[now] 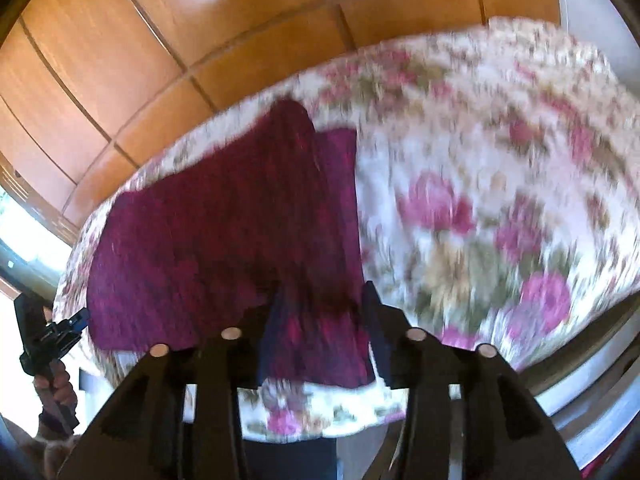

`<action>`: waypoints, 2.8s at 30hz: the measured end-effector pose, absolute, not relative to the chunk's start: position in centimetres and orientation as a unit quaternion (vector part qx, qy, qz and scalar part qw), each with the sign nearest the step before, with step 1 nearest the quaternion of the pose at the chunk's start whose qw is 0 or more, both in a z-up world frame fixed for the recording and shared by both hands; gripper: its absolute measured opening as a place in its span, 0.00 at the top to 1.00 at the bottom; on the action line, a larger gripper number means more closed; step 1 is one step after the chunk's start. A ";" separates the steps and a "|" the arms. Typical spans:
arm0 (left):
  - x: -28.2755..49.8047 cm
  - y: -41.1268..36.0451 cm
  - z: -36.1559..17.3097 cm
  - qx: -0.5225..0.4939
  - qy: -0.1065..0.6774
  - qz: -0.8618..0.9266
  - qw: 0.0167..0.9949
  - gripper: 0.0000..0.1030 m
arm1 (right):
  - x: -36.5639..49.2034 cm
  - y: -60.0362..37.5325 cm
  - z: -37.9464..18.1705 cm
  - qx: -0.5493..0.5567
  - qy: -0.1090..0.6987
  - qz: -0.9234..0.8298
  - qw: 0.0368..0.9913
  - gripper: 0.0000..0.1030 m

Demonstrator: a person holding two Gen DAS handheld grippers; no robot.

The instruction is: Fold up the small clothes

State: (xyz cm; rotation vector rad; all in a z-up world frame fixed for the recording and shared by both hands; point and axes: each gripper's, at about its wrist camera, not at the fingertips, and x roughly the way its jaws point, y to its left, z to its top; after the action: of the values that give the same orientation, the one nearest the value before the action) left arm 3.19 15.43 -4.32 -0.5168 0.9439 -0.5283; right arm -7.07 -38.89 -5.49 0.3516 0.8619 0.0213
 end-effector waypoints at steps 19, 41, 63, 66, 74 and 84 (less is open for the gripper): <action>8.0 13.6 -6.6 -0.239 0.437 -0.199 0.844 0.90 | 3.3 -29.3 -9.7 0.009 0.410 0.029 0.911 0.39; 13.6 6.6 -1.0 -0.045 0.382 -0.127 0.914 0.81 | 7.3 -30.2 -6.8 0.020 0.408 -0.018 0.913 0.28; 15.5 6.5 -3.8 -0.043 0.398 -0.108 0.910 0.79 | 11.4 -32.5 -9.6 0.057 0.442 -0.025 0.895 0.24; 16.2 7.1 -4.9 -0.060 0.409 -0.105 0.905 0.75 | 11.9 -32.8 -10.3 0.065 0.445 -0.021 0.893 0.24; 17.1 8.3 -6.1 -0.115 0.423 -0.119 0.891 0.73 | 12.4 -33.1 -10.8 0.072 0.438 -0.016 0.896 0.24; 16.8 11.9 -3.8 -0.188 0.425 -0.124 0.877 0.38 | 10.3 -35.0 -5.4 0.090 0.384 -0.035 0.918 0.19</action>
State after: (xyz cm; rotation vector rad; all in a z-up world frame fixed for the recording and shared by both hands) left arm 16.84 11.87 -3.77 -0.3927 0.8869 -0.2598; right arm 10.33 -35.03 -5.43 0.1857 0.7899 -0.0727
